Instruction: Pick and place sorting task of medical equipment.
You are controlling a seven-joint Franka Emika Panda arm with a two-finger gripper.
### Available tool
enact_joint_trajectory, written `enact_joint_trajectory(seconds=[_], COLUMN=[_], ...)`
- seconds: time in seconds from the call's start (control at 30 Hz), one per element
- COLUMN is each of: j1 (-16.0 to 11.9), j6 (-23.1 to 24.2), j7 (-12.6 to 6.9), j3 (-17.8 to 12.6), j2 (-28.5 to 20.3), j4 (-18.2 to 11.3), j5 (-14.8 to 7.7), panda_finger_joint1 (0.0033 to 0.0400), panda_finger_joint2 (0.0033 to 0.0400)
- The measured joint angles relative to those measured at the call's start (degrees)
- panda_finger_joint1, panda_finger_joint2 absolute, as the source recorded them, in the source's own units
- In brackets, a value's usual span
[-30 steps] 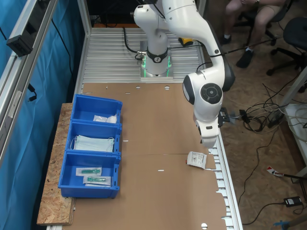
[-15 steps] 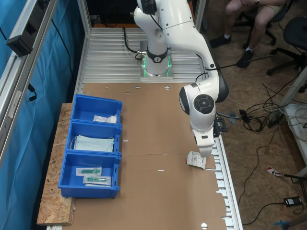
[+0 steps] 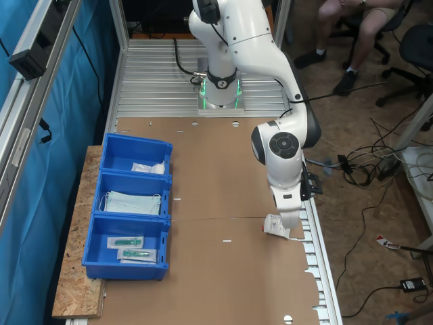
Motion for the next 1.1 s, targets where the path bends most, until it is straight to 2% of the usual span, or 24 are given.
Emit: enact_joint_trajectory(seconds=[1.1], j1=[0.9], j6=[6.9], j7=[0.08], j3=[-1.8], j2=[7.4], j4=[0.1], j5=[0.0], panda_finger_joint1=[0.04], panda_finger_joint2=[0.04])
